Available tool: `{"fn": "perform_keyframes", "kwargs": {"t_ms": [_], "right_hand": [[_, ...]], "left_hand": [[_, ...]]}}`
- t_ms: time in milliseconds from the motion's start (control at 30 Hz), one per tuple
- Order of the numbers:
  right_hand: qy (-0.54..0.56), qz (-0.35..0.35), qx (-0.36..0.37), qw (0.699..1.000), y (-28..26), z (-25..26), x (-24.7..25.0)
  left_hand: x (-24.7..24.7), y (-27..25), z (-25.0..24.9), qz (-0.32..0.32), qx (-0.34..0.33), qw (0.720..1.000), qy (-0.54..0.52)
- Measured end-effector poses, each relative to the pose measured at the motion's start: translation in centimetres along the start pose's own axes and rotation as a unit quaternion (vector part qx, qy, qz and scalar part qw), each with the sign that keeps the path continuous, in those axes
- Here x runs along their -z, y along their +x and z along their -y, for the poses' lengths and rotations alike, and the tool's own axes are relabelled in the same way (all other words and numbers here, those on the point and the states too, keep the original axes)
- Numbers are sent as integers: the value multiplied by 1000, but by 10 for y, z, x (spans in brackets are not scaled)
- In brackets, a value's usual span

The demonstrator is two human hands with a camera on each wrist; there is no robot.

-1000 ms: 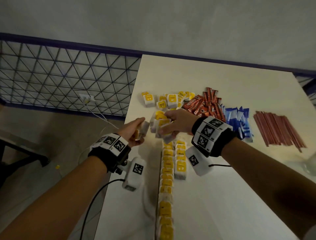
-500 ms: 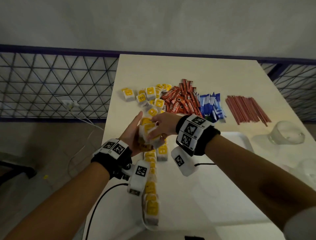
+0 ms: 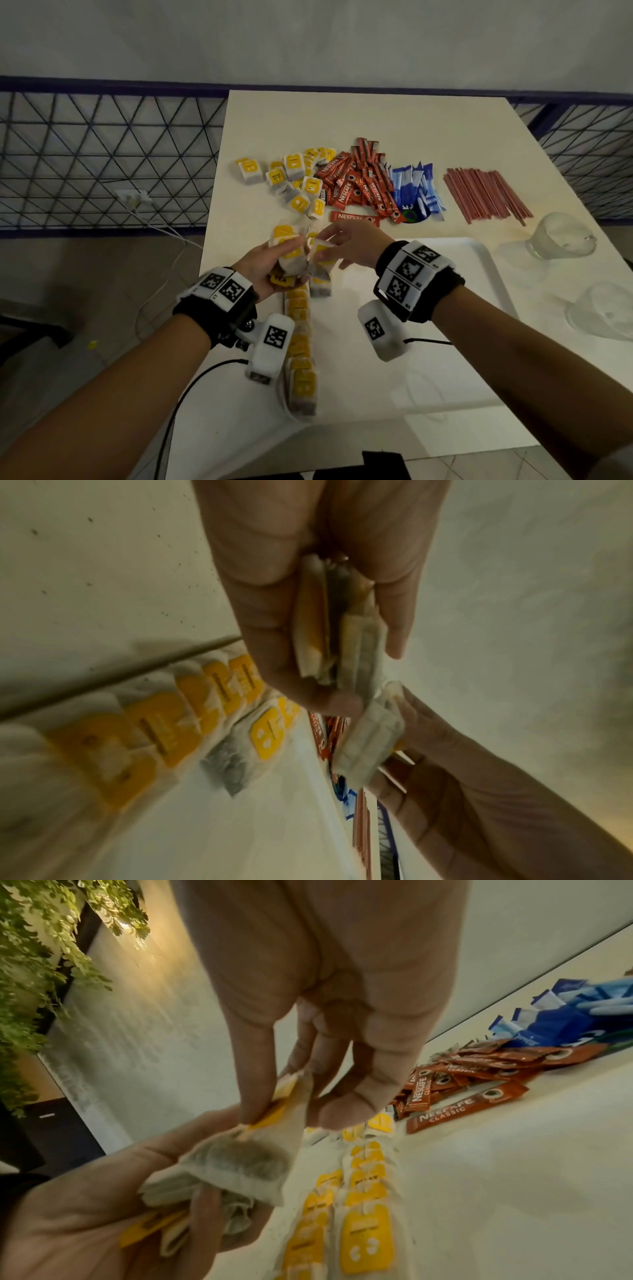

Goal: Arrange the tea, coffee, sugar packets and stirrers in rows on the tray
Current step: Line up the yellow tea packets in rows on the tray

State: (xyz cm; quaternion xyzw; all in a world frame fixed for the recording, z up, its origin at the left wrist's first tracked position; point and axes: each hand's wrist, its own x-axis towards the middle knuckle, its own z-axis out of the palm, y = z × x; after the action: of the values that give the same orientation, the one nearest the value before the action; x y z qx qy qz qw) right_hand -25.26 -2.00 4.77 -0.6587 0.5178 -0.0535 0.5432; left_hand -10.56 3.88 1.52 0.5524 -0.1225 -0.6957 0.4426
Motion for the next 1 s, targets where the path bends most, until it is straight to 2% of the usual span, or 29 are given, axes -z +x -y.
{"fn": "perform_keyframes", "kwargs": {"t_ms": [100, 300, 533, 700, 867, 1000], "right_hand": [[7, -26, 17, 1000, -6, -5, 0], [45, -32, 34, 998, -16, -12, -6], [101, -56, 21, 993, -25, -24, -11], [104, -4, 4, 995, -27, -34, -12], [3, 3, -2, 1000, -26, -45, -11], [-75, 30, -32, 996, -19, -55, -17]], "left_hand": [[1, -5, 5, 16, 3, 1000, 16], [0, -13, 13, 41, 14, 997, 58], [0, -20, 18, 43, 5, 993, 108], [1, -21, 24, 27, 10, 992, 124], [9, -21, 28, 16, 14, 994, 105], [22, -22, 24, -17, 23, 997, 70]]}}
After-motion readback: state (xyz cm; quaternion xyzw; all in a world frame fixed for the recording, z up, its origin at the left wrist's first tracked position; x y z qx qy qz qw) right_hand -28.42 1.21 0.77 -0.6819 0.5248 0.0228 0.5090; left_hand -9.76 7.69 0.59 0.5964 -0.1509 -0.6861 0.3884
